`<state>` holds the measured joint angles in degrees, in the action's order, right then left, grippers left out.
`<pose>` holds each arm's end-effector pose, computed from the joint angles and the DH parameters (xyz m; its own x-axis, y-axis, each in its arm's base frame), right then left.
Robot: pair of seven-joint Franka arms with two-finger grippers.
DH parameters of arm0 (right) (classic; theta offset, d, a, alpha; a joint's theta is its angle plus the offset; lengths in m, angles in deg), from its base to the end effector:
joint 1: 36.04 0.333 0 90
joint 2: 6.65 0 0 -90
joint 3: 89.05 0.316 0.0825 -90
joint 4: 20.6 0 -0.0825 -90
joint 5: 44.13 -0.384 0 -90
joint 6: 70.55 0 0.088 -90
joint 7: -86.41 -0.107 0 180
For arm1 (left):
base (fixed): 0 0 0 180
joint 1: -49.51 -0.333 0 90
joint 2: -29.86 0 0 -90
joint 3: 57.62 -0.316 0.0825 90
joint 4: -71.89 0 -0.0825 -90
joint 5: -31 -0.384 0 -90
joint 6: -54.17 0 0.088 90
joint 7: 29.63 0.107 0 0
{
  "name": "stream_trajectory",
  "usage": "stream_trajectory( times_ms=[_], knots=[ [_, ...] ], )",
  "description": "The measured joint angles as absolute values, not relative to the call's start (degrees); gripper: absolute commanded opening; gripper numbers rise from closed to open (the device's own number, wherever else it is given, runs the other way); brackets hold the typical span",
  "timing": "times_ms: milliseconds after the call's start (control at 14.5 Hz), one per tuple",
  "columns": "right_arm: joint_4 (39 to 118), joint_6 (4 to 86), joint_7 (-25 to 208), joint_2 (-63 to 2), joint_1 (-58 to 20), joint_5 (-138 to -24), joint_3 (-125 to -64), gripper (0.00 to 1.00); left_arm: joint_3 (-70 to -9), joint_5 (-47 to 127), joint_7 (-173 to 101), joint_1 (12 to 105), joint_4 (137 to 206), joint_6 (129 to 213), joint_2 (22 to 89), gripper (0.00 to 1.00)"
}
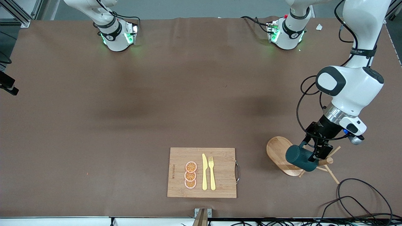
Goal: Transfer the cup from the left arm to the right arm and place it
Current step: 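Reach the left gripper down to the teal mug on the stand, then close the left gripper on the teal mug body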
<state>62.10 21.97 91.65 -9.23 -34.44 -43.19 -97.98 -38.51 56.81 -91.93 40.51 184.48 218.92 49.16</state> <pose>0.5686 -0.0724 0.6641 0.9917 -0.0337 0.1239 -0.0383 -0.9987 0.0348 0.6472 -0.0744 0.3710 0.2581 0.9505 -0.1732 0.8044 -0.1121 0.5834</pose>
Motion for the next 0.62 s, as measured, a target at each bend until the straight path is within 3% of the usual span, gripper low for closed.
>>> stream_trajectory(
  times_ms=[621],
  knots=[
    [62.1, 21.97, 91.65, -9.24, -34.43, -43.19, -97.94, 1.0, -38.46, 56.82, -91.93, 40.68, 182.77, 219.94, 50.8, 0.91]
  ],
)
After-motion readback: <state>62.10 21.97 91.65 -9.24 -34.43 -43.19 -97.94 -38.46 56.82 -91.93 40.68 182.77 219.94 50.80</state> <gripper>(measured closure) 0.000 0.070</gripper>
